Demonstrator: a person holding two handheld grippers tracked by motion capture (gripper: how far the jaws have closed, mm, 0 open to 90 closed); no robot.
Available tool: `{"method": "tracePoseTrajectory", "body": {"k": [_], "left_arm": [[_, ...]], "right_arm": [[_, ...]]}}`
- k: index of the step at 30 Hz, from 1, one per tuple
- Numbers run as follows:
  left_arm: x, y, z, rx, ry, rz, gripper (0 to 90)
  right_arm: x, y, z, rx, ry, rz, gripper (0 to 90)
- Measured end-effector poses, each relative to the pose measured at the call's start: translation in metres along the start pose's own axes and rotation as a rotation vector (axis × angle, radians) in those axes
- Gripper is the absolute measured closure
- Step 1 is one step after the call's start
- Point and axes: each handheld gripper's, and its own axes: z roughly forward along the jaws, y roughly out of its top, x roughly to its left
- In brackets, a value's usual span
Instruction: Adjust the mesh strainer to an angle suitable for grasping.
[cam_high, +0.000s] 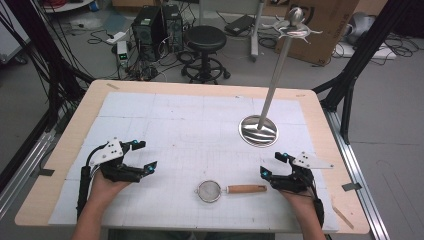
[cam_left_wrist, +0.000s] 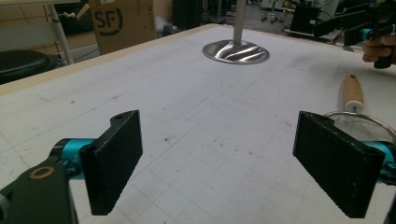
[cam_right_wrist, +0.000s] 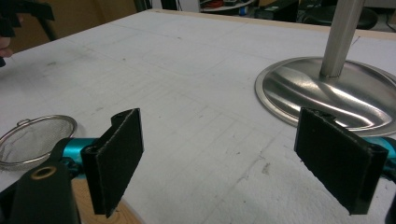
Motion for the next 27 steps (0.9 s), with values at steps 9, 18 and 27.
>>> {"method": "tracePoseTrajectory", "body": {"k": [9, 18, 27], "left_arm": [[-0.001, 0.0, 0.0, -0.004, -0.005, -0.006, 16.5], [-0.002, 0.002, -0.001, -0.011, -0.007, 0.0, 16.5], [-0.002, 0.001, 0.0, -0.01, -0.013, 0.002, 16.5]], "right_arm": [[0.004, 0.002, 0.002, 0.009, 0.037, -0.027, 14.7], [0.011, 0.006, 0.004, 0.011, 0.079, -0.043, 14.7], [0.022, 0.012, 0.013, 0.072, 0.148, -0.077, 15.0]]}}
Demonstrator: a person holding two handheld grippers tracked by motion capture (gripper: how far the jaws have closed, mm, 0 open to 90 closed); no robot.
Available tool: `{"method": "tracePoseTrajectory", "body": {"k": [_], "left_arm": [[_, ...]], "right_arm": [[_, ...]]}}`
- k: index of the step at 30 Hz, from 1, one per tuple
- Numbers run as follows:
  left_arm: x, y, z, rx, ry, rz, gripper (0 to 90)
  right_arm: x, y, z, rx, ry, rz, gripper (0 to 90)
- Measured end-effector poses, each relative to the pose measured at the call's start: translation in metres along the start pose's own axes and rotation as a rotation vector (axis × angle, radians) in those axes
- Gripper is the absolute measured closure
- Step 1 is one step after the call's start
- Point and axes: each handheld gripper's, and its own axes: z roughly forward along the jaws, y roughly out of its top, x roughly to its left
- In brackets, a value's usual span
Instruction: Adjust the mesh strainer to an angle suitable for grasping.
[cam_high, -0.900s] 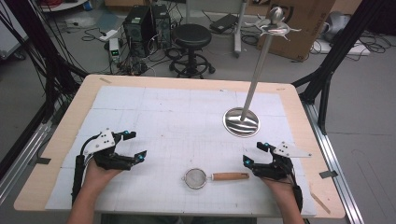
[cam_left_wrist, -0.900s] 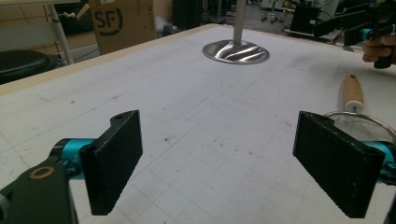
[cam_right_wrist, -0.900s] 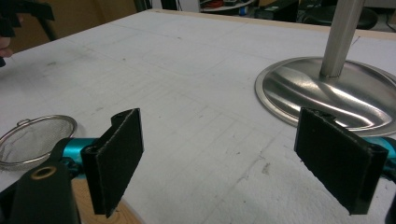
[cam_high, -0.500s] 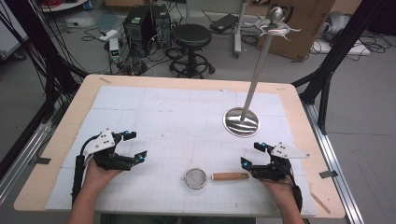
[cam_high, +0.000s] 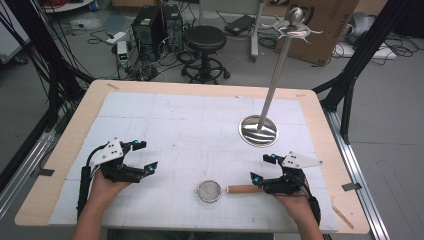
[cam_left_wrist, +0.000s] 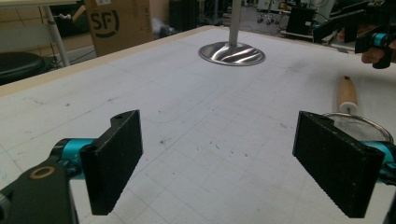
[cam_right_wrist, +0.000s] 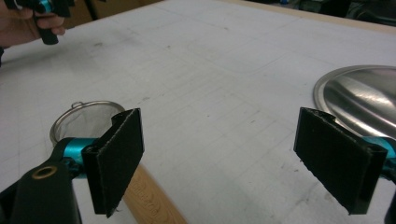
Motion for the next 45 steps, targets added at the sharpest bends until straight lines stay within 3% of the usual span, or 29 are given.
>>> {"method": "tracePoseTrajectory", "body": {"k": [9, 15, 23, 35, 45], "left_arm": [[-0.001, 0.001, -0.002, -0.006, -0.001, 0.002, 16.5], [-0.001, 0.001, -0.001, -0.004, -0.001, 0.004, 16.5], [0.0, 0.0, -0.001, 0.0, 0.001, 0.004, 16.6], [-0.001, 0.001, -0.001, -0.003, 0.004, 0.007, 16.7], [-0.001, 0.001, 0.0, 0.003, 0.004, 0.01, 16.7]], "right_arm": [[0.014, 0.003, 0.016, 0.096, 0.057, -0.07, 15.0], [0.026, 0.002, 0.03, 0.19, 0.101, -0.122, 17.4], [0.037, 0.001, 0.045, 0.276, 0.142, -0.185, 27.5], [0.046, 0.002, 0.051, 0.362, 0.197, -0.242, 52.9], [0.048, 0.003, 0.054, 0.387, 0.18, -0.267, 57.4]]}}
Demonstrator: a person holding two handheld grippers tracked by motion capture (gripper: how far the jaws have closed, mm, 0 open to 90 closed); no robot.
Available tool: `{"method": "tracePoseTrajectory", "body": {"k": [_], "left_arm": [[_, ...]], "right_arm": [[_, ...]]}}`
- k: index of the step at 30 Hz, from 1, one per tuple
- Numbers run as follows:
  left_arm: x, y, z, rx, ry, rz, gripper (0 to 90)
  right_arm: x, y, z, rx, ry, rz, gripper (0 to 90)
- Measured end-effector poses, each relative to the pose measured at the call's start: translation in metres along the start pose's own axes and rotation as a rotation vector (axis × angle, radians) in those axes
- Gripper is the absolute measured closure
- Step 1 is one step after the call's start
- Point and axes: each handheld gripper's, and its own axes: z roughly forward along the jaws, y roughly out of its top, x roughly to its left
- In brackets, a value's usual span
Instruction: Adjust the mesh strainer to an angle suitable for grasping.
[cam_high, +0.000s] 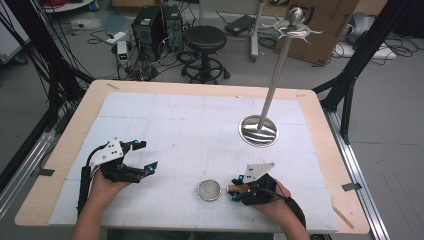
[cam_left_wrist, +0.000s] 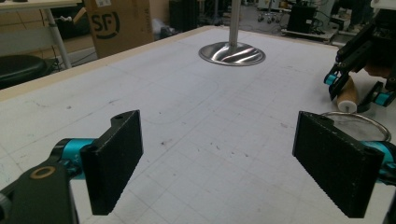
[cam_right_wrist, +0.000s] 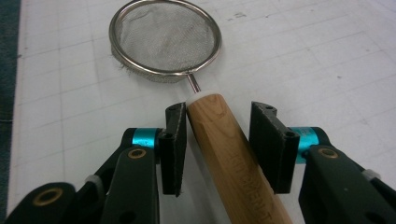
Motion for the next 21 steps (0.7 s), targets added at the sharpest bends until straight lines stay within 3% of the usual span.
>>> {"method": "tracePoseTrajectory", "body": {"k": [5, 8, 13, 15, 21], "left_arm": [[0.0, 0.001, -0.001, 0.002, 0.003, 0.002, 16.7], [0.0, 0.001, -0.001, 0.002, 0.001, 0.006, 16.8], [0.0, 0.001, -0.001, 0.006, 0.008, 0.008, 16.7], [0.001, 0.001, -0.002, 0.006, 0.008, 0.011, 16.7], [0.001, 0.002, -0.002, 0.003, 0.013, 0.013, 16.7]], "right_arm": [[0.0, 0.002, -0.001, 0.011, -0.048, 0.014, 62.5], [0.0, 0.003, -0.001, 0.019, -0.05, 0.016, 62.3], [-0.002, 0.001, -0.006, -0.001, -0.032, 0.02, 56.9], [-0.006, -0.004, -0.013, 0.023, -0.01, 0.051, 53.2], [-0.011, -0.017, -0.023, 0.051, -0.009, 0.071, 58.0]]}}
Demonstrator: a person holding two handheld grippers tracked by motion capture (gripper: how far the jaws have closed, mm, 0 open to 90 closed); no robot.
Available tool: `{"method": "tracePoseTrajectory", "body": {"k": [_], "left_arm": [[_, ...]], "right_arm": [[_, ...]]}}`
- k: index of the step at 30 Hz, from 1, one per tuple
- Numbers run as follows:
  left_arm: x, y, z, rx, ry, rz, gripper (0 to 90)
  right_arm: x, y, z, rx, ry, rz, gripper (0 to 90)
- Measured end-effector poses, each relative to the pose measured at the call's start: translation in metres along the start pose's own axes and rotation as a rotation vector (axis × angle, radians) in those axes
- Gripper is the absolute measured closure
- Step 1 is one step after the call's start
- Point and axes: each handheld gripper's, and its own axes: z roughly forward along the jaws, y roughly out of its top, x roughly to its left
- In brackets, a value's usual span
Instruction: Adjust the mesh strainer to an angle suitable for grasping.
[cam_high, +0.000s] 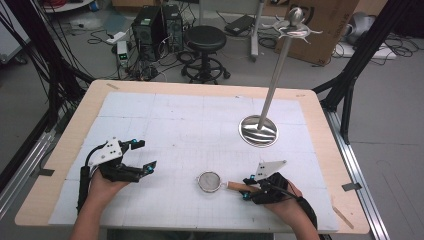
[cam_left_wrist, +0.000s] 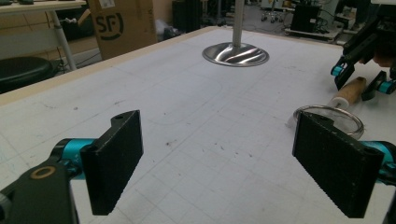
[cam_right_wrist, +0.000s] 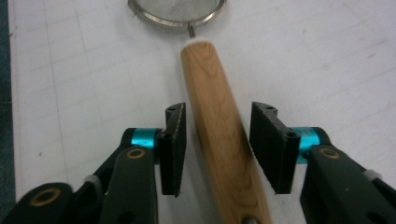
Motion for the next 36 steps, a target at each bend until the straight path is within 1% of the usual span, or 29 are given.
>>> {"method": "tracePoseTrajectory", "body": {"k": [1, 2, 4, 7, 9, 12, 13, 14, 15, 16, 18, 19, 20, 24, 25, 26, 27, 28, 29, 33, 35, 36], "left_arm": [[0.0, 0.0, 0.0, 0.002, -0.001, 0.001, 16.7], [-0.001, 0.0, 0.0, 0.001, -0.001, 0.0, 16.7], [-0.001, 0.001, 0.0, 0.001, -0.001, 0.004, 16.7], [-0.001, 0.002, -0.001, -0.003, 0.0, 0.006, 16.7], [-0.001, 0.002, -0.001, -0.002, 0.001, 0.004, 16.8], [-0.001, 0.002, 0.0, 0.003, -0.001, 0.002, 16.7], [-0.001, 0.002, 0.0, 0.002, -0.005, 0.003, 16.7], [-0.002, 0.002, 0.0, 0.002, -0.005, 0.003, 16.8], [-0.002, 0.002, 0.0, 0.003, -0.007, 0.0, 16.8], [-0.002, 0.002, 0.0, 0.005, -0.007, 0.005, 16.7], [-0.003, 0.002, 0.0, 0.004, -0.009, 0.005, 16.7], [-0.002, 0.002, 0.0, 0.002, -0.009, 0.004, 16.8], [-0.002, 0.003, 0.0, 0.003, -0.007, 0.006, 16.8], [-0.002, 0.003, -0.001, -0.003, -0.004, 0.003, 16.7], [-0.002, 0.004, -0.002, -0.007, -0.006, 0.0, 16.8], [-0.002, 0.004, -0.002, -0.008, -0.006, 0.003, 16.8], [-0.002, 0.004, -0.003, -0.01, -0.005, 0.001, 16.7], [-0.001, 0.004, -0.003, -0.008, -0.004, 0.006, 16.7], [-0.001, 0.004, -0.003, -0.009, -0.002, 0.002, 16.7], [-0.001, 0.004, -0.003, -0.014, -0.003, 0.001, 16.7], [-0.001, 0.004, -0.004, -0.014, -0.003, 0.001, 16.7], [-0.001, 0.004, -0.004, -0.014, -0.002, 0.001, 16.7]], "right_arm": [[0.001, -0.001, 0.0, 0.007, 0.002, 0.001, 59.4], [0.0, -0.001, 0.001, -0.005, 0.003, -0.012, 61.6], [0.0, -0.001, 0.001, -0.007, 0.004, -0.01, 61.9], [0.0, -0.001, 0.002, -0.017, 0.004, -0.024, 63.0], [0.0, 0.0, 0.003, -0.018, 0.013, -0.027, 64.4], [0.001, 0.006, 0.008, -0.012, 0.019, -0.065, 66.0], [0.001, 0.006, 0.008, -0.012, 0.019, -0.065, 66.0], [0.002, 0.012, 0.011, 0.001, 0.018, -0.082, 66.2], [0.002, 0.012, 0.011, 0.001, 0.018, -0.082, 66.2], [0.002, 0.016, 0.013, 0.006, 0.014, -0.097, 66.5], [0.003, 0.021, 0.017, 0.003, 0.017, -0.106, 67.0], [0.004, 0.026, 0.021, -0.001, 0.027, -0.117, 67.2], [0.004, 0.026, 0.021, -0.001, 0.027, -0.117, 67.2], [0.005, 0.038, 0.032, 0.003, 0.041, -0.141, 67.3], [0.004, 0.045, 0.038, 0.001, 0.056, -0.147, 67.3], [0.004, 0.045, 0.038, 0.001, 0.056, -0.147, 67.3], [0.004, 0.051, 0.044, 0.001, 0.065, -0.161, 67.5], [0.004, 0.051, 0.044, 0.001, 0.065, -0.161, 67.5], [0.005, 0.054, 0.047, 0.003, 0.064, -0.163, 67.6], [0.005, 0.064, 0.058, 0.008, 0.08, -0.181, 68.0], [0.005, 0.066, 0.06, 0.01, 0.083, -0.183, 68.1], [0.006, 0.07, 0.063, 0.012, 0.088, -0.191, 68.2]]}}
